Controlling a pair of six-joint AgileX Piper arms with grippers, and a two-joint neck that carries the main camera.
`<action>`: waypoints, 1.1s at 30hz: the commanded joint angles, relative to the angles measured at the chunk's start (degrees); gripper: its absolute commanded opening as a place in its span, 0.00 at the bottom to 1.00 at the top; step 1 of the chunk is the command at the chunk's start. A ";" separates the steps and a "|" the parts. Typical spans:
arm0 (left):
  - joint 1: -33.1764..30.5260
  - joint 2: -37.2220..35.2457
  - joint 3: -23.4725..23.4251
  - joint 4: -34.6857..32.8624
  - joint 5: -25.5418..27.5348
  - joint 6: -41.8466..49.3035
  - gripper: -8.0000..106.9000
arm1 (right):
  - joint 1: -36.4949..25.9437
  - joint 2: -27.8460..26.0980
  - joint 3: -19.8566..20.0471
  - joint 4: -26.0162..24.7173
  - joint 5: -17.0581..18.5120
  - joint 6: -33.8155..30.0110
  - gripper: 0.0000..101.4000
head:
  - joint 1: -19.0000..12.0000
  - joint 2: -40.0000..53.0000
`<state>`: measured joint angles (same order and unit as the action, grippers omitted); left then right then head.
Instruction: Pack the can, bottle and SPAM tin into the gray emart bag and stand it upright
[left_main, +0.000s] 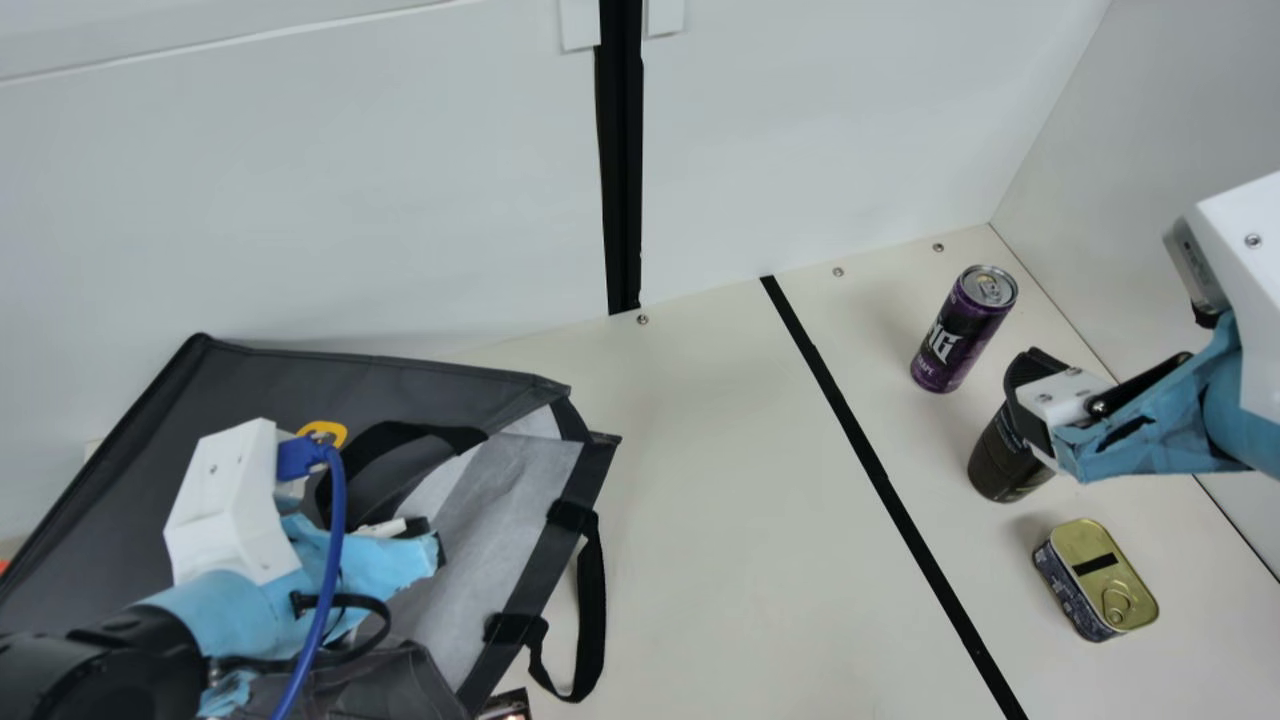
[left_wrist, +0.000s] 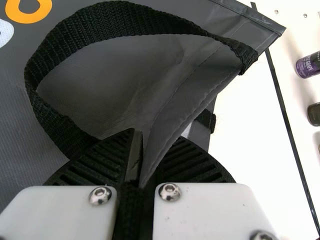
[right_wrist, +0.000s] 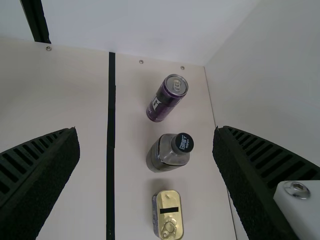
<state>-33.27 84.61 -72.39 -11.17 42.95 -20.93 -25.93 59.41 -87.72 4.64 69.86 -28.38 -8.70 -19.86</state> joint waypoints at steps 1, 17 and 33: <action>0.00 0.00 0.00 0.00 0.00 0.00 0.00 | 0.00 0.00 0.00 0.00 0.00 0.00 0.94 | -1.30 -0.14; 0.00 0.00 0.00 0.00 0.00 0.00 0.00 | 0.00 0.00 0.00 0.00 0.00 0.00 0.94 | -1.30 -0.14; 0.00 0.00 0.00 0.00 0.00 0.00 0.00 | 3.81 0.02 0.34 -4.08 -0.46 3.96 0.94 | -1.30 -0.14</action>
<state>-33.27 84.61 -72.39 -11.17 42.95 -20.93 -22.42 59.34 -87.15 1.13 69.48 -24.79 -8.70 -19.86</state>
